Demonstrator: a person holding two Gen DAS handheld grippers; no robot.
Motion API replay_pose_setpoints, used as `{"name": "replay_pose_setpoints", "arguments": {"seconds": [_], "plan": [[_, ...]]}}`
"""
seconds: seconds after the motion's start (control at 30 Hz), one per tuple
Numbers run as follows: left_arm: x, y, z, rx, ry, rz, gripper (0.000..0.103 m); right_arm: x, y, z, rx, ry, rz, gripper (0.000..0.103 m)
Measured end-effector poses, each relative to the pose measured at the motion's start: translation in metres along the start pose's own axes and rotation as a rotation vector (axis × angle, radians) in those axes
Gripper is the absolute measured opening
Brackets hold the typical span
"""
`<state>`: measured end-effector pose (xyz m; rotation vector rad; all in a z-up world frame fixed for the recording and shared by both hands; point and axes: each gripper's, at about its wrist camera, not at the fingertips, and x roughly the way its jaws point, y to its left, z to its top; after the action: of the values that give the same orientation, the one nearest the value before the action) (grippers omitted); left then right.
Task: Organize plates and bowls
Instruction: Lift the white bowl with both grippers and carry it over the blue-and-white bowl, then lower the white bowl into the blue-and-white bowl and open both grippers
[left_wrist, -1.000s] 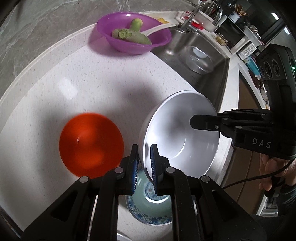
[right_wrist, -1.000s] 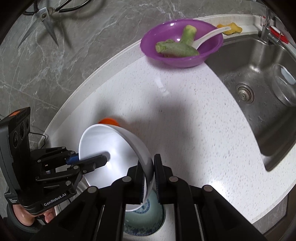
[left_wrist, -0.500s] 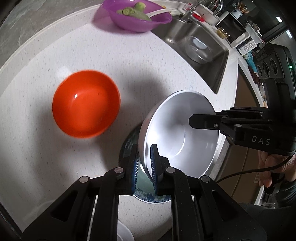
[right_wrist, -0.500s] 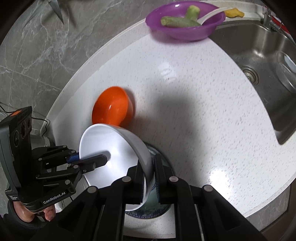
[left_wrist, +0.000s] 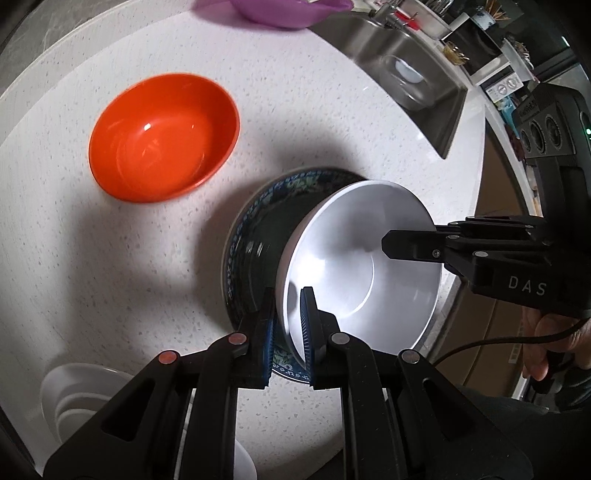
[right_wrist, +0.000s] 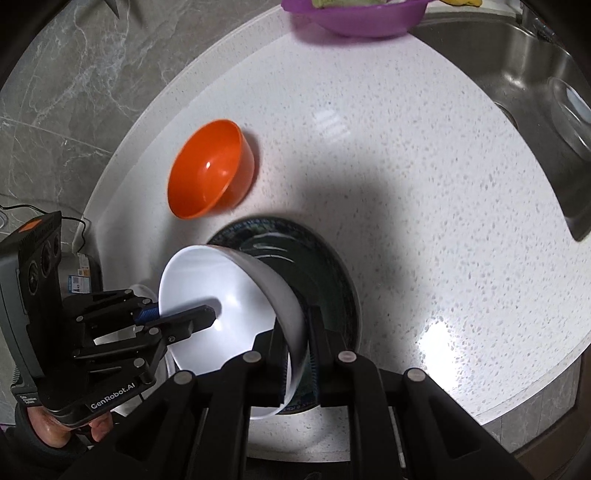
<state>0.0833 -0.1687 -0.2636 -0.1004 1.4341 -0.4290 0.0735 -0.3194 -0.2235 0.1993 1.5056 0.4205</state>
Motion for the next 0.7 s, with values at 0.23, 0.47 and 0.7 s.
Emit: {"name": "replay_pose_setpoints", "arguments": {"seconds": [0.23, 0.47, 0.7], "plan": [[0.014, 0.000, -0.002, -0.009, 0.007, 0.010, 0.011, 0.009, -0.004, -0.001, -0.002, 0.006, -0.012, 0.012], [0.025, -0.005, -0.005, -0.016, 0.011, 0.022, 0.011, 0.022, 0.007, -0.002, -0.016, -0.005, -0.043, 0.012], [0.030, -0.004, -0.005, -0.027, 0.007, 0.023, 0.011, 0.027, 0.025, -0.002, -0.101, -0.031, -0.145, 0.012]]}}
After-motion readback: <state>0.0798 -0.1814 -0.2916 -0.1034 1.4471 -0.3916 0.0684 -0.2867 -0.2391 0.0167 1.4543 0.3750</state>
